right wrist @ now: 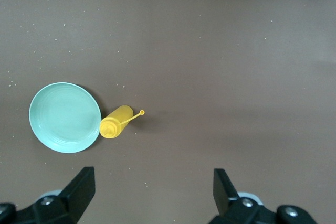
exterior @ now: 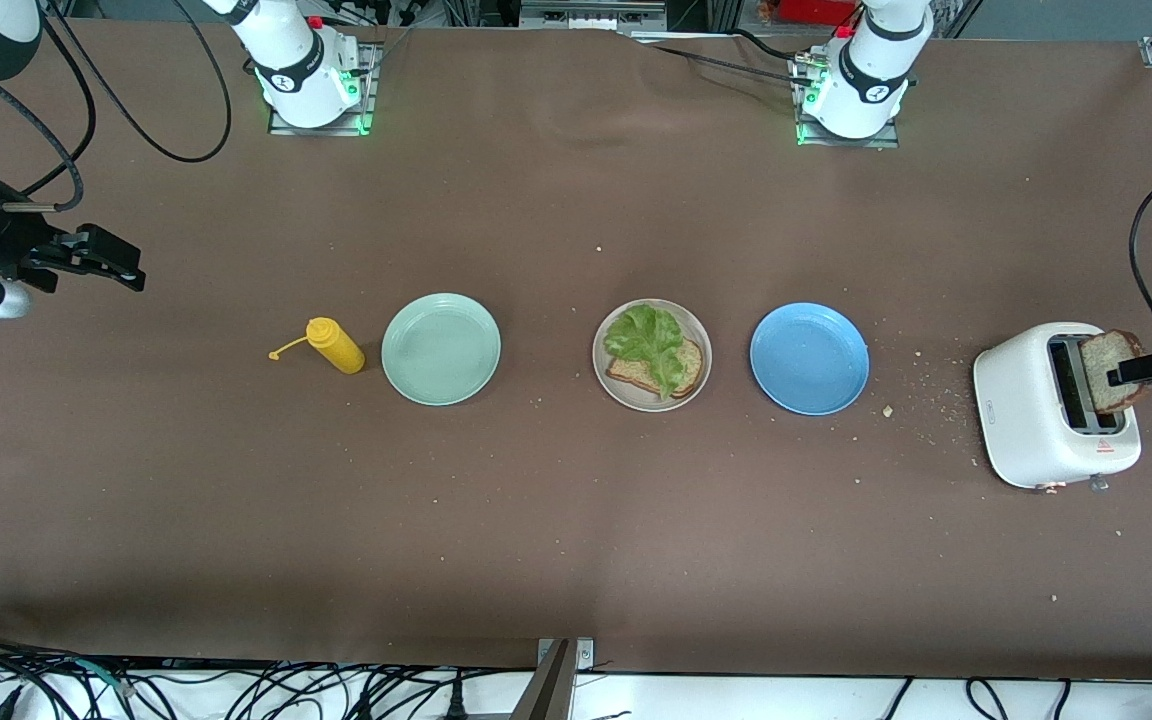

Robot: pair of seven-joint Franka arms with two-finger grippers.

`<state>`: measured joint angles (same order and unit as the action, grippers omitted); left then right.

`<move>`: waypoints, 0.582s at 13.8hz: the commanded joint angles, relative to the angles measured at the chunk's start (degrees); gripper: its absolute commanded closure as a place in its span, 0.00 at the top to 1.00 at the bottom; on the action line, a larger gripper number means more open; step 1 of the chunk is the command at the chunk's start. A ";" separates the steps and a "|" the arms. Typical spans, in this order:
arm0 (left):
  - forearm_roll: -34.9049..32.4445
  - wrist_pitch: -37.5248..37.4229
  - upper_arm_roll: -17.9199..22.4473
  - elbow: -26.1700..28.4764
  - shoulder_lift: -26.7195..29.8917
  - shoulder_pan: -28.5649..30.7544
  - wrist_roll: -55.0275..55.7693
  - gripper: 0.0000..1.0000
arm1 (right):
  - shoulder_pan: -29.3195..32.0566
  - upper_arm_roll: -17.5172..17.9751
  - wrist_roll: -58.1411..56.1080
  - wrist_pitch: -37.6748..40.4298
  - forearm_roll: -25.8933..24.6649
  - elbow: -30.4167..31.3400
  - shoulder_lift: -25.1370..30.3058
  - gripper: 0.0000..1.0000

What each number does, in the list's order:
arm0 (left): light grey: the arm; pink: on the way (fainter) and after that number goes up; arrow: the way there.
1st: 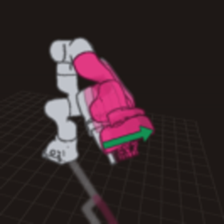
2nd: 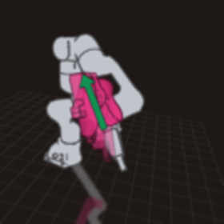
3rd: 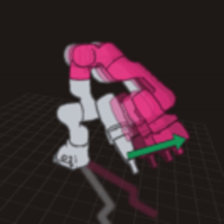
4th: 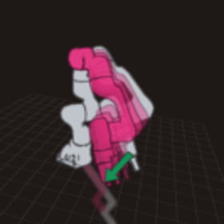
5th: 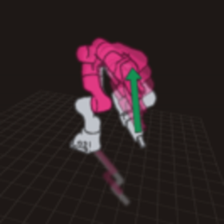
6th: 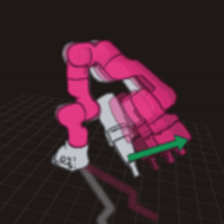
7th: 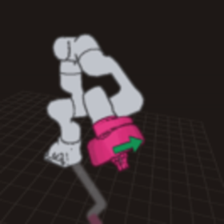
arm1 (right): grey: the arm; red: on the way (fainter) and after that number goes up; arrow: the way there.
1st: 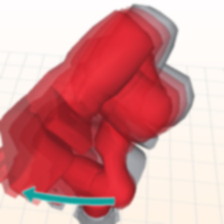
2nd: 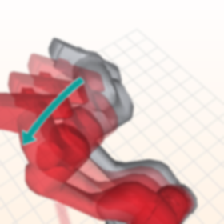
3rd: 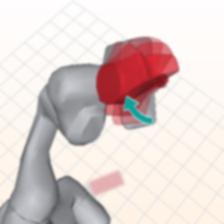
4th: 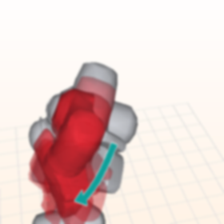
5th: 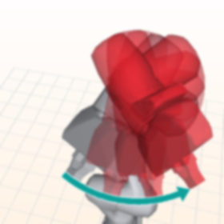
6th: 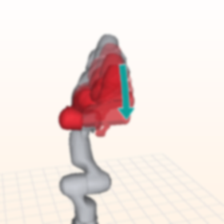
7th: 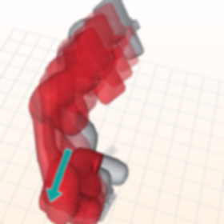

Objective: Make sandwich in beige plate with both arms
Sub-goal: 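Grasp the toaster bread slice with the left gripper and lift it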

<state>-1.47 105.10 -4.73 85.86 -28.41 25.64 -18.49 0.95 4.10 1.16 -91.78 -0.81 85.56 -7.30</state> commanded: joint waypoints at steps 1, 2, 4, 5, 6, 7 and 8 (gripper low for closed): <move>1.03 -2.34 -0.37 0.19 0.72 0.46 -1.55 0.11 | -0.15 0.12 0.77 -0.06 -0.86 -0.13 0.00 1.00; 0.85 -2.61 -0.37 0.01 0.72 0.46 -1.46 0.02 | -0.15 0.12 0.77 -0.06 -0.86 -0.13 0.00 1.00; 0.76 -2.79 -0.45 -0.08 1.16 0.38 -1.11 0.00 | -0.15 0.12 0.77 -0.06 -0.86 -0.13 0.00 1.00; 0.50 -3.57 -0.45 -0.08 1.94 0.29 -1.11 0.00 | -0.15 0.12 0.77 -0.06 -0.86 -0.13 0.00 1.00; 0.33 -4.97 -0.45 -0.42 2.74 0.29 -1.02 0.00 | -0.15 0.12 0.77 -0.06 -0.86 -0.13 0.00 1.00; 0.32 -6.73 -0.45 -1.30 3.70 0.20 -1.02 0.00 | -0.15 0.12 0.77 -0.06 -0.86 -0.13 0.00 1.00; 0.24 -8.92 -0.63 -2.26 4.06 0.11 -1.02 0.00 | -0.15 0.12 0.77 -0.06 -0.86 -0.13 0.00 1.00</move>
<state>-1.47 100.48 -4.93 84.79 -26.91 25.61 -18.51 0.95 4.10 1.16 -91.78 -0.81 85.56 -7.30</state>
